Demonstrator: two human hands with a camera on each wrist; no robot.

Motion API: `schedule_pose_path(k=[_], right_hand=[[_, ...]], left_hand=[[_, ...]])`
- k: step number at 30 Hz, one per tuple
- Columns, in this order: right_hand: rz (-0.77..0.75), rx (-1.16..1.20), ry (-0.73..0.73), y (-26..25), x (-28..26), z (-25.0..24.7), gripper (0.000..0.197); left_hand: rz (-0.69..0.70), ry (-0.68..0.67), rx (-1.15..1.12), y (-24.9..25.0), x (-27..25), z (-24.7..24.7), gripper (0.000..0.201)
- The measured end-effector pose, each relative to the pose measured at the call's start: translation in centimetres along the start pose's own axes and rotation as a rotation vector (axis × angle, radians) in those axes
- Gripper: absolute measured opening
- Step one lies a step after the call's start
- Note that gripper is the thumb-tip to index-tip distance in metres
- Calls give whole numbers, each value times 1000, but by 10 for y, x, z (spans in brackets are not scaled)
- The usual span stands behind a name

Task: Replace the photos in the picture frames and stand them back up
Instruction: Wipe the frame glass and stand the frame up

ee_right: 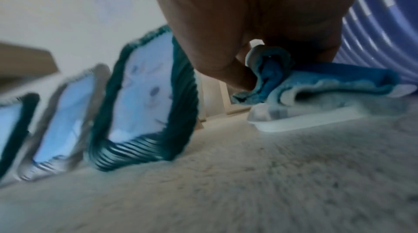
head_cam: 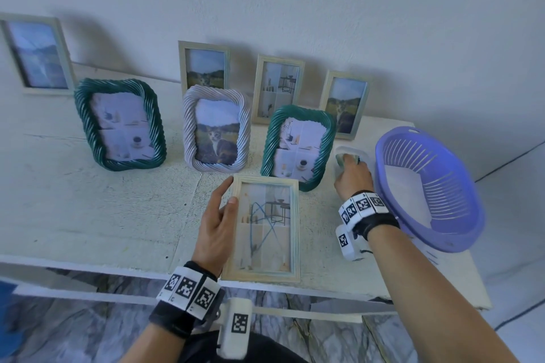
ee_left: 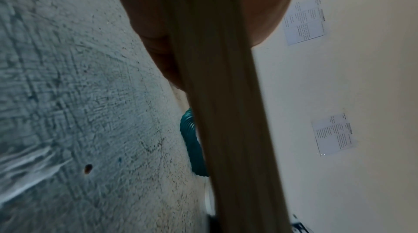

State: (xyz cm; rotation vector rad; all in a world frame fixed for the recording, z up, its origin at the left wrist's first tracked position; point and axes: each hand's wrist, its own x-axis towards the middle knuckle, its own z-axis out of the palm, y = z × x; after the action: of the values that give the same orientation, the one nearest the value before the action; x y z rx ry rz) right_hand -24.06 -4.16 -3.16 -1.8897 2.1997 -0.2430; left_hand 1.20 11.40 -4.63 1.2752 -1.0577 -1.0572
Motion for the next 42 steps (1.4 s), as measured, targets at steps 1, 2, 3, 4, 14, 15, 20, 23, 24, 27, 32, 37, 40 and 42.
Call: schedule_pose_path(k=[1,2,3,4,14,15,20,23,24,27,32,37,40,42], right_hand=[[-1,38,5,0,-9,-3,44],[2,75,7,0,-19,-6,45],[4,114,7,1,-31,-8,47],[0,156,11,3,-42,-9,47],[-517,420,202,-38,-144,-18,30],[-566,354,169,-44,-146,-15,29],[-611,89,124,-64,-146,-1,24],[-681,149,80,-69,-152,2,20],[-719,172,50,-69,-157,2,21],[-824,186,-48,-62,-169,0,22],[-771,109,28,-64,-144,-9,20],[-812,175,27,-83,-167,-8,19],[-891,168,-50,-80,-172,-14,16],[-870,141,-40,-80,-157,-19,14]], left_hand=[[-8,-8,0,5,-1,2,37],[3,-23,-9,6,-2,3,37],[15,-29,-10,8,-2,4,38],[17,-13,-6,4,0,3,38],[24,-5,17,-9,8,12,44],[30,-9,18,-10,8,13,47],[43,12,99,-9,6,16,45],[60,36,167,-8,8,13,45],[62,41,178,-8,9,12,45],[58,62,187,-10,7,10,45],[65,68,212,-8,2,14,46],[77,77,163,-5,8,4,44],[66,101,117,-4,5,-1,43],[72,85,110,-4,5,1,44]])
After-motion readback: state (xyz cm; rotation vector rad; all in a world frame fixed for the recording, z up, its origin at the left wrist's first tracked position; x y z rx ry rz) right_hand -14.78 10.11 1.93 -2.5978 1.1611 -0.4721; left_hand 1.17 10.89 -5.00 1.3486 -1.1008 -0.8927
